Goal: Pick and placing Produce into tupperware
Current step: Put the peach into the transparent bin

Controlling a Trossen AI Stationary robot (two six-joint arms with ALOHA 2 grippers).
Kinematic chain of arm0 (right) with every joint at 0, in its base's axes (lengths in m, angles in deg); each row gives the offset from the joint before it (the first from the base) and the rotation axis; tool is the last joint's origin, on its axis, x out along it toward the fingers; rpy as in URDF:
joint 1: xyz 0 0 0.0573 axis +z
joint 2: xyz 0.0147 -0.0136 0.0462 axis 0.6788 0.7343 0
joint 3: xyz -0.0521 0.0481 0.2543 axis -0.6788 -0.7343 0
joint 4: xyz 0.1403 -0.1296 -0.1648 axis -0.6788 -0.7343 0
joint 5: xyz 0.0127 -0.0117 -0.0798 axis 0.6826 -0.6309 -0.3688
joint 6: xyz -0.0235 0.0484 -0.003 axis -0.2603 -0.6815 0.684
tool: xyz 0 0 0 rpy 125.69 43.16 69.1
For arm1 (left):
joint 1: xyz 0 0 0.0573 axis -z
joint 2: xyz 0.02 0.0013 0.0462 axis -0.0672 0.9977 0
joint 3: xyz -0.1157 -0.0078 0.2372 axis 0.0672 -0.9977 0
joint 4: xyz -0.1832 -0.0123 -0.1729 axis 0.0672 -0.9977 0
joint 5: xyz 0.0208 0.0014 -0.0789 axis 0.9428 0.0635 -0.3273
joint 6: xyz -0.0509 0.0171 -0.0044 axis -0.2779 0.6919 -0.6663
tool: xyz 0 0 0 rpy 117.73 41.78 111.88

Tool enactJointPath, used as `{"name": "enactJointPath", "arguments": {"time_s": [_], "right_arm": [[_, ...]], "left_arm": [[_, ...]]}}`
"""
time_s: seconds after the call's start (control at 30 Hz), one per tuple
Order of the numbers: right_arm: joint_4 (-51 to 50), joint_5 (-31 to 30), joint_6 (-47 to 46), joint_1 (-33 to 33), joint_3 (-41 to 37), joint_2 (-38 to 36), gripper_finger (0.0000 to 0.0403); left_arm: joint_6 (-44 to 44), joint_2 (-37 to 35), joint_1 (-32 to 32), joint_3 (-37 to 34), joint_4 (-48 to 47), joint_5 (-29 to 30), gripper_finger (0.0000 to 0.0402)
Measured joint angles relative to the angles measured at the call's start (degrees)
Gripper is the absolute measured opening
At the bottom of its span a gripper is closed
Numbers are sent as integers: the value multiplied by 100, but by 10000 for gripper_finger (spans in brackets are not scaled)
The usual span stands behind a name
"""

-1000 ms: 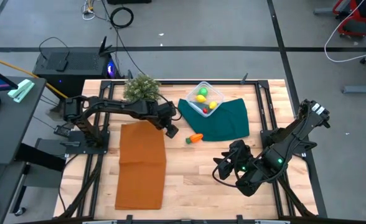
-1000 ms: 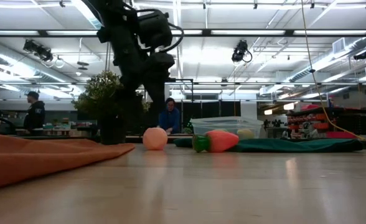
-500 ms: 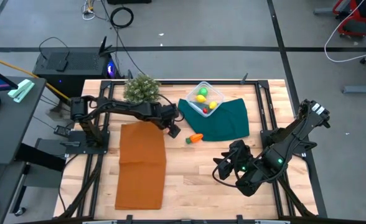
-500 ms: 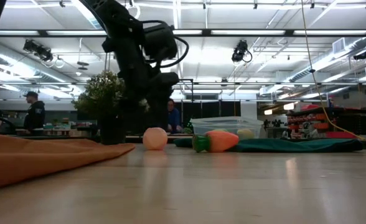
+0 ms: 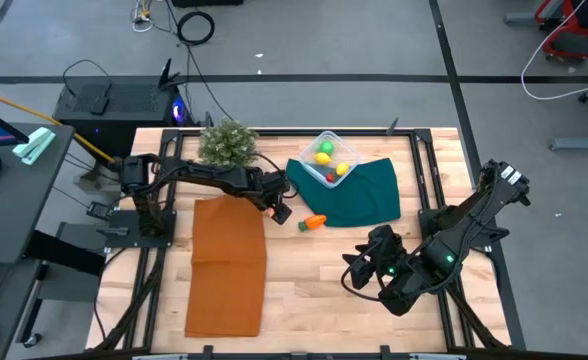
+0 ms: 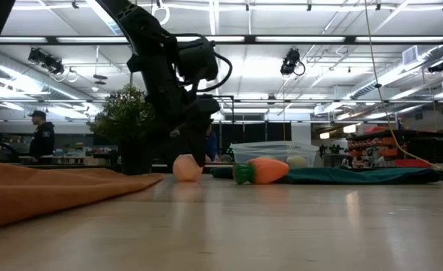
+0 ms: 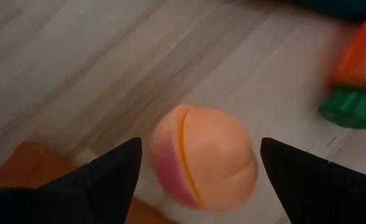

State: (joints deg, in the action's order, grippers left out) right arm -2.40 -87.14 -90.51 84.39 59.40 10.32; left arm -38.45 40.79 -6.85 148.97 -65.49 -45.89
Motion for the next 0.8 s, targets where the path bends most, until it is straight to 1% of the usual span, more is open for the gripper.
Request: {"name": "enactJointPath", "arguments": {"time_s": [0.1, 0.27, 0.67, 0.8], "right_arm": [[2, -1, 1, -2, 0, 0, 208], [6, -1, -12, 1, 1, 0, 208], [2, -1, -14, 0, 1, 0, 208], [2, -1, -15, 1, 0, 0, 208]], "left_arm": [[4, 45, 2, -6, 7, -35, 338], [7, 93, 0, -4, 155, -37, 325], [142, 90, 0, -2, 207, -64, 268], [146, 90, 0, -2, 209, -62, 255]]}}
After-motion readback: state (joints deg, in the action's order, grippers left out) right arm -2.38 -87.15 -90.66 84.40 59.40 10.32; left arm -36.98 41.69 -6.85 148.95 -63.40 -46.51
